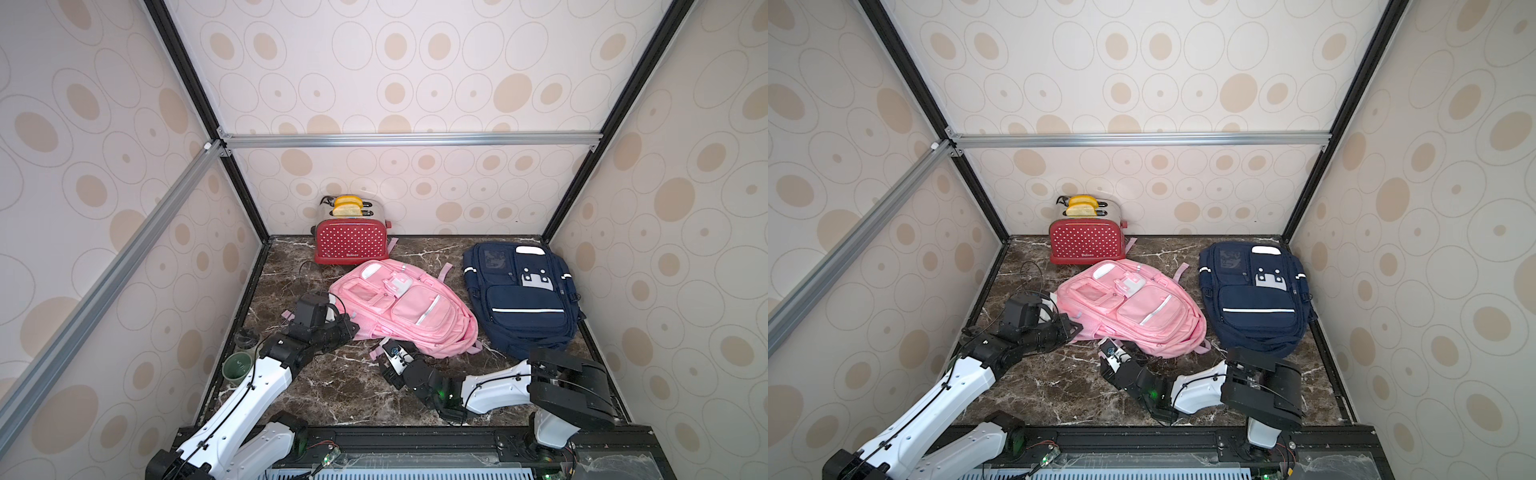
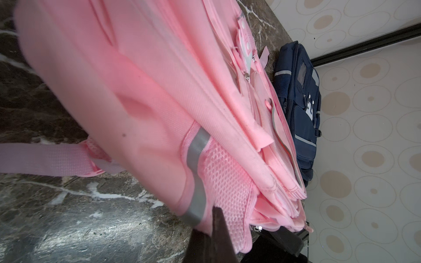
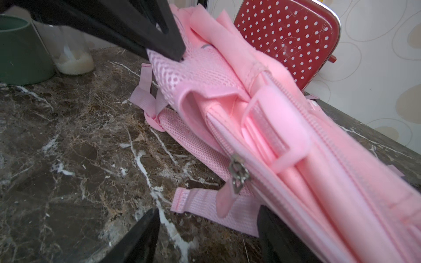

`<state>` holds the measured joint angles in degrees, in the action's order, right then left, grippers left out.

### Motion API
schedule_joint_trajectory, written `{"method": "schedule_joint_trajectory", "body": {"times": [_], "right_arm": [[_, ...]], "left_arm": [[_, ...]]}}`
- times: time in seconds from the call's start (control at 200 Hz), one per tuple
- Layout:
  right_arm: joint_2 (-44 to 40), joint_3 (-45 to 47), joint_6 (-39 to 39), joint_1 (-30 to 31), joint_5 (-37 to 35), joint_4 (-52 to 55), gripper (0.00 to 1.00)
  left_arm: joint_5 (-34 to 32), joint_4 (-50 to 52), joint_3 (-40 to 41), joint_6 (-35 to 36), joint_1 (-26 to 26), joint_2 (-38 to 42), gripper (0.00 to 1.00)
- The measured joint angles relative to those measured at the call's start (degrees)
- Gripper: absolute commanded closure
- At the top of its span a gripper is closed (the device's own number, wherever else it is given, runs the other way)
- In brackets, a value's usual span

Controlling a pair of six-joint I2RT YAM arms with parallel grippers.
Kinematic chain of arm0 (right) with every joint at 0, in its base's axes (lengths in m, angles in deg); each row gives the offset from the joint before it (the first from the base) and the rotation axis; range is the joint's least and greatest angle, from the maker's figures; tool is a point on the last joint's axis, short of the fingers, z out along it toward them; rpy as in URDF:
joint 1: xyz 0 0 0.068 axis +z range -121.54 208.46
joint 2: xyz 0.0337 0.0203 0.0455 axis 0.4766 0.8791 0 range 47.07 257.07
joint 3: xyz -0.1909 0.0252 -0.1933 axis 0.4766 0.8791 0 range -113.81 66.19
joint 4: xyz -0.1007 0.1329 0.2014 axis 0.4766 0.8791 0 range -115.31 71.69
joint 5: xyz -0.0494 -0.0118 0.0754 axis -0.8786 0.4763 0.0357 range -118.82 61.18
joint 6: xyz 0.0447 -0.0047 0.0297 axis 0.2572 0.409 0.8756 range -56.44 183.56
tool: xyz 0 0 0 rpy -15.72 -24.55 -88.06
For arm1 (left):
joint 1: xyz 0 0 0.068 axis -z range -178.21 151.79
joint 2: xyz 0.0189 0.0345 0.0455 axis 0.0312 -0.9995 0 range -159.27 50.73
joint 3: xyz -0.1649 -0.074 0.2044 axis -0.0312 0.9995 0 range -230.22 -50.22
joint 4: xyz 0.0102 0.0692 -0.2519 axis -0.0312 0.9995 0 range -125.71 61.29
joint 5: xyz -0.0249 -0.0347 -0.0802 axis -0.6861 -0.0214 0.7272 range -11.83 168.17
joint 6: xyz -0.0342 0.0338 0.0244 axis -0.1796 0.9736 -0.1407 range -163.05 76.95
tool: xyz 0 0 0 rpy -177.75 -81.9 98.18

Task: Zip up the backpack
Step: Zip the zipper on the backpack.

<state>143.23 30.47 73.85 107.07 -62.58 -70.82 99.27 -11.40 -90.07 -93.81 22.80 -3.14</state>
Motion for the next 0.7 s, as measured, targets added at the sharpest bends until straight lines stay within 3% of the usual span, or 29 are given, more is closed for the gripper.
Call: {"method": "schedule_joint_trajectory", "body": {"times": [0.511,0.701], "right_arm": [[0.42,-0.02,-0.92,-0.13,-1.36,-4.26,0.29],[2.32,-1.29,-0.61,-0.09,-6.10,-5.01,0.30]], "left_arm": [[0.72,-3.04,3.13,-0.68,0.00,0.92,1.00],[1.11,-3.91,3.96,-0.90,0.00,0.94,1.00]]}}
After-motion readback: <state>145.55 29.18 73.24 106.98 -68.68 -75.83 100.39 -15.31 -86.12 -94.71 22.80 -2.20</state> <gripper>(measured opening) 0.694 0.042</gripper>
